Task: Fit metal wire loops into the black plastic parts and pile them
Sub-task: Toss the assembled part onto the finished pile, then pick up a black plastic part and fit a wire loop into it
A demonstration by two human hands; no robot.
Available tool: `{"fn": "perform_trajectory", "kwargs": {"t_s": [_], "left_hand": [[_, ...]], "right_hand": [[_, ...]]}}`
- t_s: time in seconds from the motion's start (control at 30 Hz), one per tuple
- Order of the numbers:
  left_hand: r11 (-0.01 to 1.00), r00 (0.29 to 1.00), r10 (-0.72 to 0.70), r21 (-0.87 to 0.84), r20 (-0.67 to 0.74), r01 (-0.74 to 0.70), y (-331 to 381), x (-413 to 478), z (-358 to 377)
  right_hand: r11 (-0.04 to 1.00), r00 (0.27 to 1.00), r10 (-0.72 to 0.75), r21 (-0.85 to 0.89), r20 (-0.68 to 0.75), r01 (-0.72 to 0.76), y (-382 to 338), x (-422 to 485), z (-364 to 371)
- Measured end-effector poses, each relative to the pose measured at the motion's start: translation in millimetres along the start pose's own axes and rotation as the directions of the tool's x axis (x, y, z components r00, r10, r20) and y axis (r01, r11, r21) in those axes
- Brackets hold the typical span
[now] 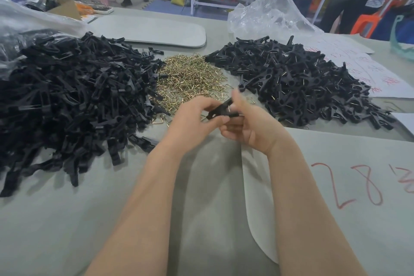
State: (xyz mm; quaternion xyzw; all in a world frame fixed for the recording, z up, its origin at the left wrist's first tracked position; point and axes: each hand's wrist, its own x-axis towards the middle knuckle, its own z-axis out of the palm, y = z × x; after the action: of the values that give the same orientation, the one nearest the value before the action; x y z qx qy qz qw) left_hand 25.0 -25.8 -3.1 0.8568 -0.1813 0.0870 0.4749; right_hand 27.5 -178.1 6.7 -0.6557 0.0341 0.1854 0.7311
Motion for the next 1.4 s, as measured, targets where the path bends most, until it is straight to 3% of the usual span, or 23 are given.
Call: {"fn": "perform_trajectory", "kwargs": {"t_s": [0.07, 0.13, 0.2, 0.27, 0.33, 0.4, 0.47, 0.53, 0.6, 0.67, 0.73, 0.93, 1.0, 1.07, 1.17, 1.3, 1.4], "left_hand": [[0.989, 0.998, -0.045, 0.139, 0.044, 0.039, -4, 1, 3], [0.983, 0.996, -0.089, 0.161, -0.028, 0.092, -5, 4, 1], [0.989, 0.949, -0.139, 0.017, -0.284, 0.150, -2, 5, -6], [0.963, 0.779, -0.244, -0.241, -0.578, 0.123, 1, 4, -16], [0.885, 0.565, -0.402, -0.465, -0.720, 0.036, 1, 3, -27], [0.796, 0.430, -0.530, -0.604, -0.731, -0.045, 0, 4, -35], [0.766, 0.365, -0.568, -0.636, -0.737, -0.092, -1, 3, -39], [0.777, 0.336, -0.554, -0.618, -0.762, -0.119, -1, 2, -41], [0.791, 0.309, -0.543, -0.599, -0.781, -0.124, -2, 1, -42], [0.794, 0.288, -0.547, -0.596, -0.786, -0.121, -4, 1, -43], [0.784, 0.287, -0.562, -0.610, -0.776, -0.116, -6, 2, -43], [0.810, 0.385, -0.523, -0.584, -0.761, -0.054, -7, 5, -37], [0.850, 0.490, -0.459, -0.526, -0.742, 0.000, -9, 7, -33], [0.901, 0.624, -0.378, -0.427, -0.684, 0.077, -10, 7, -27], [0.946, 0.732, -0.295, -0.296, -0.615, 0.132, -8, 5, -21], [0.953, 0.836, -0.267, -0.259, -0.480, 0.156, -6, 7, -17], [0.955, 0.795, -0.265, -0.035, -0.545, 0.294, -8, 3, -16]], "right_hand": [[0.966, 0.987, -0.090, -0.252, -0.132, 0.055, -6, 3, 3], [0.900, 0.889, -0.304, -0.409, -0.343, 0.150, -17, 12, 1], [0.872, 0.696, -0.469, -0.407, -0.543, 0.270, -37, 22, -2], [0.854, 0.627, -0.509, -0.439, -0.589, 0.281, -50, 31, -3], [0.756, 0.668, -0.557, -0.634, -0.493, 0.162, -48, 36, 12], [0.588, 0.749, -0.603, -0.787, -0.275, 0.185, -34, 41, 43], [0.501, 0.829, -0.558, -0.810, -0.035, 0.303, -13, 48, 82], [0.377, 0.870, -0.476, -0.865, 0.126, 0.332, 5, 58, 115], [0.227, 0.910, -0.380, -0.937, 0.168, 0.267, 15, 66, 135], [0.204, 0.909, -0.393, -0.951, 0.139, 0.233, 19, 69, 140], [0.277, 0.881, -0.455, -0.920, 0.128, 0.276, 19, 65, 138], [0.467, 0.841, -0.538, -0.814, 0.049, 0.346, 20, 56, 122], [0.642, 0.858, -0.508, -0.699, -0.081, 0.314, 12, 53, 110], [0.747, 0.861, -0.476, -0.598, -0.179, 0.289, 3, 49, 91], [0.802, 0.869, -0.443, -0.530, -0.220, 0.275, -5, 37, 60], [0.818, 0.858, -0.446, -0.506, -0.254, 0.275, -6, 24, 31], [0.808, 0.845, -0.451, -0.532, -0.286, 0.252, -3, 20, 20]]}}
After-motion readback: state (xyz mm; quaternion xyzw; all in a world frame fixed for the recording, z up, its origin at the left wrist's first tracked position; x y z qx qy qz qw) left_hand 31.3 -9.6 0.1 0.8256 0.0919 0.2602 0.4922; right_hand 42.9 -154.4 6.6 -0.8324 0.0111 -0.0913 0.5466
